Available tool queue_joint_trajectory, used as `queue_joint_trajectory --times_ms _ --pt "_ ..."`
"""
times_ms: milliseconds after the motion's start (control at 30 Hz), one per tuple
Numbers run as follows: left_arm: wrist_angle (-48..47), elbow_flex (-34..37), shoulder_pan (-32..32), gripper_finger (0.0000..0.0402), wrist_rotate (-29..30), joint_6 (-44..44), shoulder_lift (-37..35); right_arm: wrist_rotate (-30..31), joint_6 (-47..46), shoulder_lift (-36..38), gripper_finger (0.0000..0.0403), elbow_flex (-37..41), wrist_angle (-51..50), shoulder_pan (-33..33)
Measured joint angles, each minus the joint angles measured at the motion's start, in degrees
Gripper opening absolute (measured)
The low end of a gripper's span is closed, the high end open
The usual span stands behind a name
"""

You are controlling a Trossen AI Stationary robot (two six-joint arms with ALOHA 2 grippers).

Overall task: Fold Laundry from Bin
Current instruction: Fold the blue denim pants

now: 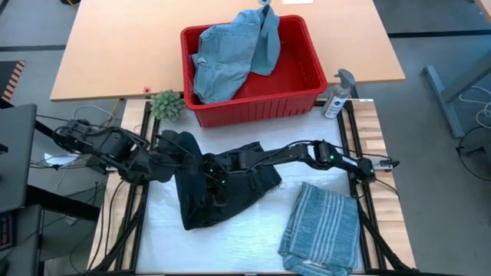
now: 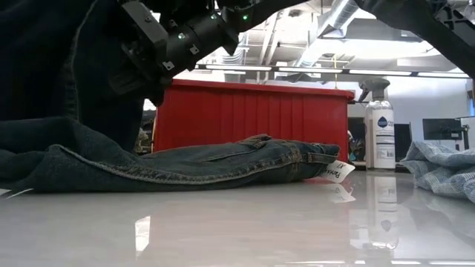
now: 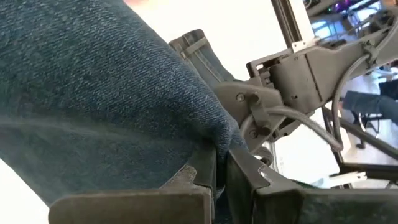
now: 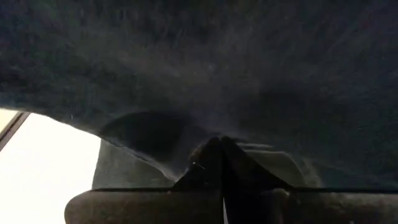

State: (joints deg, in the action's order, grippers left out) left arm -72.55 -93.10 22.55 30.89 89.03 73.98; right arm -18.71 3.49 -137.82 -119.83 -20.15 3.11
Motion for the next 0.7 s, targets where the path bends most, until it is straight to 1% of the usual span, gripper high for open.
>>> queue_joint_trajectory --times_ms 67,133,233,367,533,700 --pt "0.01 0.00 0.06 0.0005 0.76 0.16 -0.31 -0.46 0.12 0.00 0.0016 0.00 -0.68 0.13" --pt "0.02 0.00 0.09 0.0005 0.67 0.14 -0.88 -0.43 2.15 0.00 0.0016 0.00 -2.58 0.56" --pt "-0.13 -0.02 0.07 0.0005 0.85 0.09 -0.98 1.69 6.00 0.09 0.0016 0.01 -6.27 0.95" --pt "-0.15 -0.02 0.05 0.0005 0.96 -0.86 -0.93 2.30 9.16 1.31 0.0016 -0.02 -10.19 -0.45" --pt "-0.23 -0.02 0.04 0.0005 0.89 -0.93 -0.92 4.29 13.88 4.02 0.0016 0.09 -20.64 -3.53" --pt "0.33 -0.02 0.07 0.0004 0.31 -1.36 -0.88 7.02 22.06 10.46 0.0016 0.09 -33.56 -7.97"
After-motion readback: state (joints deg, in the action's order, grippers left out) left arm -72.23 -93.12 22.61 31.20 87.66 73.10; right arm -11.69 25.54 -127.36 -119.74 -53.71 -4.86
